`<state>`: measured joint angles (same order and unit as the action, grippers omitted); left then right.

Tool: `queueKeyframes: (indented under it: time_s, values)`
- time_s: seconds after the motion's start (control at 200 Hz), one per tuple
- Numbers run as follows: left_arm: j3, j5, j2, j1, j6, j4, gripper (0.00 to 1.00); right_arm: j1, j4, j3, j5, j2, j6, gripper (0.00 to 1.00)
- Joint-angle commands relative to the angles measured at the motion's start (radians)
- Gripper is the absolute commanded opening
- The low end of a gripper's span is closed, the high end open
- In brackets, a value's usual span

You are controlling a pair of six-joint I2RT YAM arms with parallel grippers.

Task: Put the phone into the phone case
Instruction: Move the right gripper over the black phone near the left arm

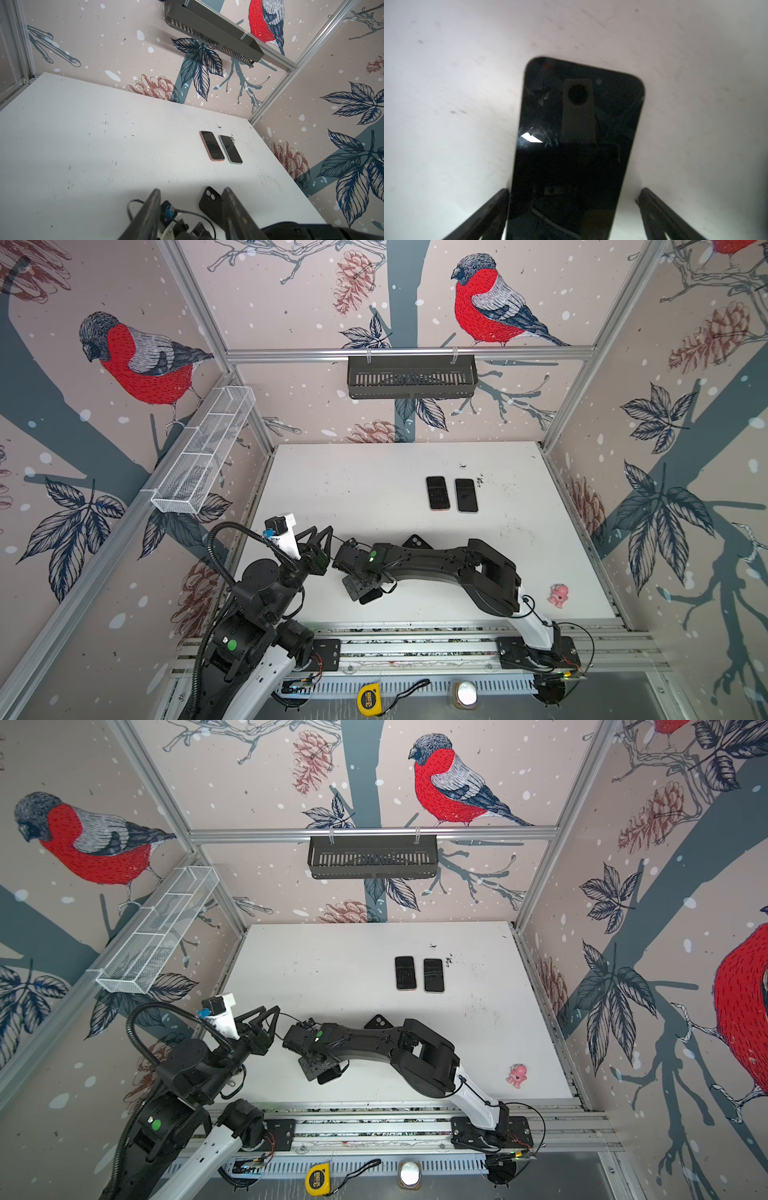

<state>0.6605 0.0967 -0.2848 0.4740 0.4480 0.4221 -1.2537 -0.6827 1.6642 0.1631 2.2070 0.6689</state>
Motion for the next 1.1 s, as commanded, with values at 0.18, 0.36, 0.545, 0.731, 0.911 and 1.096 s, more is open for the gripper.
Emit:
queueKeyframes:
  time_s: [0.18, 0.36, 0.545, 0.731, 0.911, 1.096]
  values:
    - [-0.001, -0.015, -0.011, -0.005, 0.002, -0.047, 0.49, 0.053, 0.011, -0.203, 0.007, -0.122, -0.020, 0.91]
    - [-0.001, -0.018, -0.017, -0.008, 0.002, -0.047, 0.49, 0.054, 0.055, -0.239, -0.039, -0.150, -0.045, 0.87]
    - [-0.001, -0.018, -0.022, -0.007, 0.003, -0.047, 0.49, 0.051, 0.116, -0.273, -0.078, -0.206, -0.084, 0.82]
    - [0.002, -0.021, -0.029, -0.006, 0.000, -0.045, 0.49, 0.056, 0.151, -0.311, -0.082, -0.279, -0.131, 0.78]
    - [0.001, -0.023, -0.030, -0.008, 0.001, -0.046, 0.49, 0.076, 0.162, -0.343, -0.100, -0.312, -0.182, 0.78]
    - [0.001, -0.023, -0.033, -0.009, -0.001, -0.045, 0.48, 0.073, 0.199, -0.349, -0.151, -0.294, -0.229, 0.88]
